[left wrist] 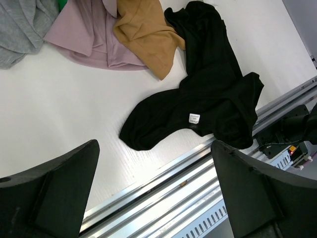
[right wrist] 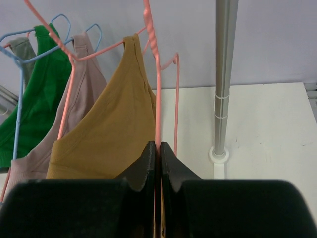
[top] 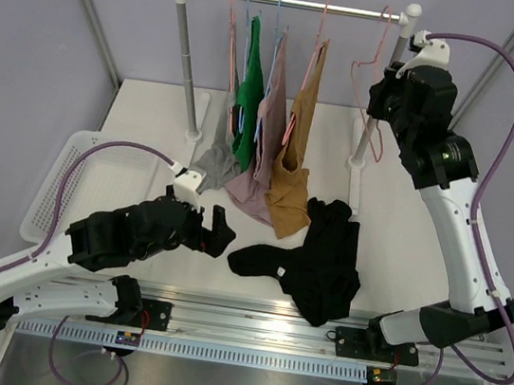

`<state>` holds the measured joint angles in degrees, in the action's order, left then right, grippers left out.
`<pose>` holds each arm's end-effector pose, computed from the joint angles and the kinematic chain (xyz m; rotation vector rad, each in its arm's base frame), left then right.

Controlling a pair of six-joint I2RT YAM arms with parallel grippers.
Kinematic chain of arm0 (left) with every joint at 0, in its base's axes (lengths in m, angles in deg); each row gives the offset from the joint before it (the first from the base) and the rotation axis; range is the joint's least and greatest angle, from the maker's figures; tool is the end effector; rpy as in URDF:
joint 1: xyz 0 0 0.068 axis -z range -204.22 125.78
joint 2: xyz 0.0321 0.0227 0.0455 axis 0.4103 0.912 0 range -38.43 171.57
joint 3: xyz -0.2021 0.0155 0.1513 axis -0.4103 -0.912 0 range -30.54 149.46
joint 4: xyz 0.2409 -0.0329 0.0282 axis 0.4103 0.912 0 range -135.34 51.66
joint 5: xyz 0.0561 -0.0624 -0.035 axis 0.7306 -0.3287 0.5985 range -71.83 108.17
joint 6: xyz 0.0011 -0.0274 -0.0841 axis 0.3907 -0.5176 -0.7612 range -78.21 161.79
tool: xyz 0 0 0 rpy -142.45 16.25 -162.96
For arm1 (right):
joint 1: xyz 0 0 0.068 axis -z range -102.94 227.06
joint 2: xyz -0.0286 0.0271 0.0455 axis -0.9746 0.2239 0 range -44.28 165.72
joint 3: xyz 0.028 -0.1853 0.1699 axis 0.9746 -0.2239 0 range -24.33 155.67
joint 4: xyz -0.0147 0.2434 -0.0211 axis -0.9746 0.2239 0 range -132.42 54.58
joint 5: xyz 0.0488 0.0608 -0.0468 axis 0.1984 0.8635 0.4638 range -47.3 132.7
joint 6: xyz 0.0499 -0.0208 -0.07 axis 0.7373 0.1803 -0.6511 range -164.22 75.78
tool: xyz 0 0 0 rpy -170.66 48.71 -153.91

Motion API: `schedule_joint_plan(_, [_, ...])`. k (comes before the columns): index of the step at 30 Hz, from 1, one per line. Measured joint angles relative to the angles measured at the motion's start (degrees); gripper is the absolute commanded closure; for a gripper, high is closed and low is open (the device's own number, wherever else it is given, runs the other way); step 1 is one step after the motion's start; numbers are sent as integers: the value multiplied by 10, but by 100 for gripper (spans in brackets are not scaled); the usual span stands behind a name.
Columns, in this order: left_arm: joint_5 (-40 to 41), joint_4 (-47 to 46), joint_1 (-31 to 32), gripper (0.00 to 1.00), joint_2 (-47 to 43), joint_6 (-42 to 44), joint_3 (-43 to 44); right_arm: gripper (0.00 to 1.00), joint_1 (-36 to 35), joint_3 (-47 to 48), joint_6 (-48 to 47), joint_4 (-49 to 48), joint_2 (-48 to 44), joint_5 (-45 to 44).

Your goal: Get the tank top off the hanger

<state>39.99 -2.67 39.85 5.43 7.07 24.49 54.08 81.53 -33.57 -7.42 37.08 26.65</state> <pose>0.1054 -0.1500 0.3082 0.3173 2.1190 -0.6384 0.2959 0.1019 0.4756 0.0160 1.7504 0.1837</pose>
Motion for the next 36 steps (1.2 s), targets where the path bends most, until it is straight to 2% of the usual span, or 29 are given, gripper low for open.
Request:
schedule_joint_plan(12, [10,23,0,1,-18,3,-28,100,37,84,-5,-30,74,2])
schedule_joint_plan(19, [12,19,0,1,-11,3,-35,100,39,83,-4,-40,87,11])
schedule_joint_plan(24, [12,5,1,1,33,3,-30,100,39,40,-2,-51,87,17])
schedule_joint_plan(26, [12,-6,6,1,62,3,-25,90,39,26,-2,-52,87,18])
schedule_joint_plan(27, [13,-12,9,1,75,3,-24,57,39,21,-2,-53,87,20])
schedule_joint_plan(28, [13,-19,14,1,87,3,-22,40,39,18,1,-53,87,20])
schedule_joint_plan(29, [13,-26,18,1,98,3,-19,28,39,18,1,-53,87,21])
schedule_joint_plan(30, [13,-34,23,1,110,3,-16,5,39,18,4,-53,87,21])
schedule_joint_plan(31, [13,-41,28,1,119,2,-13,0,39,18,6,-53,85,22])
schedule_joint_plan(36, [14,-93,57,1,187,2,14,0,39,18,3,-43,53,28])
